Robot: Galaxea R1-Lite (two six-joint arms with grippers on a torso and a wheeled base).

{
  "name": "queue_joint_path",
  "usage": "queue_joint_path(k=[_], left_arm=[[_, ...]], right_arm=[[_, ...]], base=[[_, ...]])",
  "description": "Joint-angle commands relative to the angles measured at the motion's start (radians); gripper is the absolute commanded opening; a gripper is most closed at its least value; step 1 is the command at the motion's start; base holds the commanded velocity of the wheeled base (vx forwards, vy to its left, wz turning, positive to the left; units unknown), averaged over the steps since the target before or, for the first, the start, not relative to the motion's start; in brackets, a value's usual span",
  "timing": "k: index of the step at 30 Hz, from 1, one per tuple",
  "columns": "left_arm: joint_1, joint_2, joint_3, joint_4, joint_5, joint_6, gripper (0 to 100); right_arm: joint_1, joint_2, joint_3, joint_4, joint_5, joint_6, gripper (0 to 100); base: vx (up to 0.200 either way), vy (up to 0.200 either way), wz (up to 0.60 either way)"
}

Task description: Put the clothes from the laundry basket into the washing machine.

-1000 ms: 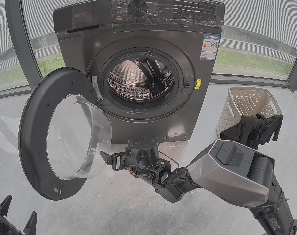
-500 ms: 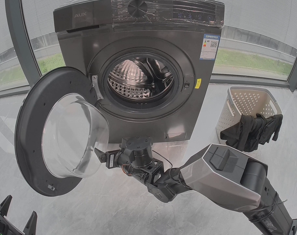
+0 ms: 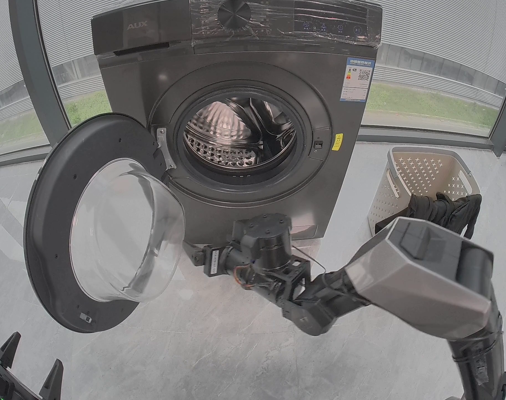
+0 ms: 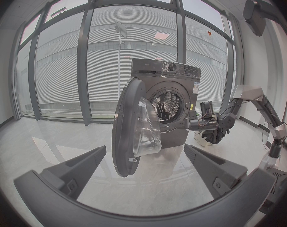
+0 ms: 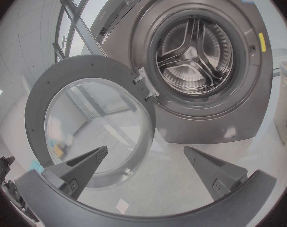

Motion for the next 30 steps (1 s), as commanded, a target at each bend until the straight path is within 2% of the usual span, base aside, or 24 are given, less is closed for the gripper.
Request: queue_joint_path(k=[1, 2, 4, 6, 9, 11, 13, 18, 19, 20, 24, 27, 28, 30], left_arm=[[0.0, -0.016, 0.018, 0.0, 0.0, 0.003, 100], [0.001, -0.016, 0.018, 0.0, 0.0, 0.003, 100], [0.0, -0.016, 0.018, 0.002, 0.002, 0.006, 100], [0.0, -0.016, 0.018, 0.002, 0.005, -0.008, 100], [0.0, -0.016, 0.018, 0.0, 0.006, -0.019, 100], [0.0, -0.016, 0.018, 0.0, 0.005, -0.014, 100], [0.0, -0.016, 0.018, 0.0, 0.003, -0.006, 100], [0.0, -0.016, 0.018, 0.0, -0.003, 0.001, 100], [0.0, -0.016, 0.018, 0.0, -0.003, 0.001, 100], [0.0, -0.016, 0.018, 0.0, -0.003, 0.001, 100], [0.0, -0.016, 0.018, 0.0, -0.003, 0.001, 100], [0.0, -0.016, 0.018, 0.0, -0.003, 0.001, 100], [0.0, -0.016, 0.018, 0.0, -0.003, 0.001, 100], [0.0, -0.016, 0.018, 0.0, -0.003, 0.001, 100]], right_arm=[[-0.176, -0.457, 0.494, -0.104, 0.005, -0.122, 100], [-0.18, -0.463, 0.504, -0.107, 0.005, -0.128, 100], [-0.3, -0.587, 0.715, -0.218, 0.011, -0.24, 100], [-0.391, -0.659, 0.851, -0.325, 0.02, -0.28, 100], [-0.501, -0.807, 1.011, -0.4, 0.059, -0.285, 100], [-0.584, -0.917, 1.101, -0.402, 0.094, -0.291, 100], [-0.645, -1.014, 1.178, -0.4, 0.108, -0.303, 100], [-0.699, -1.253, 1.353, -0.391, 0.114, -0.322, 100], [-0.699, -1.253, 1.353, -0.391, 0.114, -0.322, 100], [-0.704, -1.343, 1.393, -0.357, 0.111, -0.323, 100], [-0.733, -1.566, 1.393, -0.169, 0.105, -0.328, 100], [-0.791, -1.784, 1.393, 0.089, 0.105, -0.375, 100], [-0.826, -1.9, 1.393, 0.236, 0.115, -0.38, 100], [-0.852, -2.0, 1.393, 0.345, 0.122, -0.383, 100]], base=[[0.0, 0.0, 0.0], [0.0, 0.0, 0.0], [0.0, 0.0, 0.0], [0.0, 0.0, 0.0], [0.0, 0.0, 0.0], [0.0, 0.0, 0.0], [0.0, 0.0, 0.0], [0.0, 0.0, 0.0], [0.0, 0.0, 0.0], [0.0, 0.0, 0.0], [0.0, 0.0, 0.0], [0.0, 0.0, 0.0], [0.0, 0.0, 0.0], [0.0, 0.0, 0.0]])
